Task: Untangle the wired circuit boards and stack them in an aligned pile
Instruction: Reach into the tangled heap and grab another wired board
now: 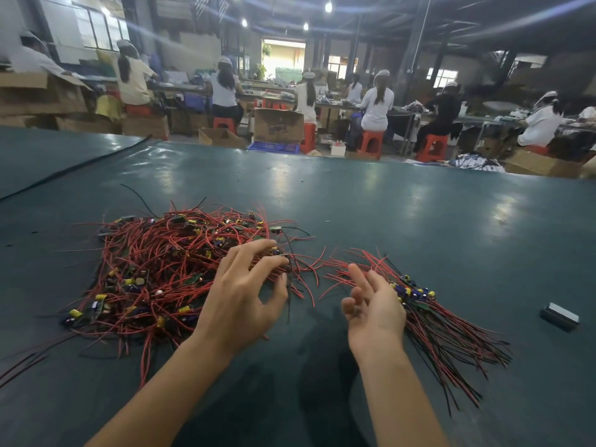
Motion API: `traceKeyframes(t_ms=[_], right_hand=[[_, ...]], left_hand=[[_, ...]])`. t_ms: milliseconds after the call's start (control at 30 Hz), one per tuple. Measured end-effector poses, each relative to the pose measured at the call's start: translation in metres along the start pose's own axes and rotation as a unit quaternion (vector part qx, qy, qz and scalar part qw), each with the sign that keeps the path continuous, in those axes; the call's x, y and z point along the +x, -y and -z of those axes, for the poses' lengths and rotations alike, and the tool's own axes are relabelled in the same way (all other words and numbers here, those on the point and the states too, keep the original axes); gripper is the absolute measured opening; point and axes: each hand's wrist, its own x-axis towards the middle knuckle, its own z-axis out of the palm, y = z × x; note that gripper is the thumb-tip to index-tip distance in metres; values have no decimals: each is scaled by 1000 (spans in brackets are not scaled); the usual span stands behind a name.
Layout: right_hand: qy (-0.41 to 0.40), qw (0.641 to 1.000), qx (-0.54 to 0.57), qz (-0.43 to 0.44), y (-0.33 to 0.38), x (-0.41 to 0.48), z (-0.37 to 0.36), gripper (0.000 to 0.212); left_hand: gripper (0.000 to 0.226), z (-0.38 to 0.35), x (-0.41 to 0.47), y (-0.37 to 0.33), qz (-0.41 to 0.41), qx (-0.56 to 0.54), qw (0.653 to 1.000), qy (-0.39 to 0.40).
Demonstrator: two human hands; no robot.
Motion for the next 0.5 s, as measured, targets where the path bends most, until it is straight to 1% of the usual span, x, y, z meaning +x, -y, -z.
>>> traceKeyframes(t_ms=[67, 133, 200, 300, 400, 467, 500], right_hand=[[14, 999, -31, 1, -10, -2, -4, 21], [31, 998, -57, 3, -18, -5, -6, 21], [44, 997, -69, 1, -23, -7, -6, 21], [56, 995, -85, -1, -25, -9, -7, 22], [58, 994, -94, 2, -26, -10, -7, 20], [62, 993, -98, 1, -26, -10, -7, 19], [65, 993, -100, 0, -27, -11, -7, 18]], left_hand=[[25, -2, -3, 9, 60, 60, 995, 54], [31, -5, -9, 16, 107, 80, 981, 143], [38, -11, -15, 22, 123, 107, 966, 199], [43, -16, -19, 25, 150, 154, 954, 210], [37, -18, -20, 25, 151, 173, 950, 211], [31, -17, -20, 24, 139, 157, 958, 194], [26, -16, -19, 21, 131, 142, 966, 171]])
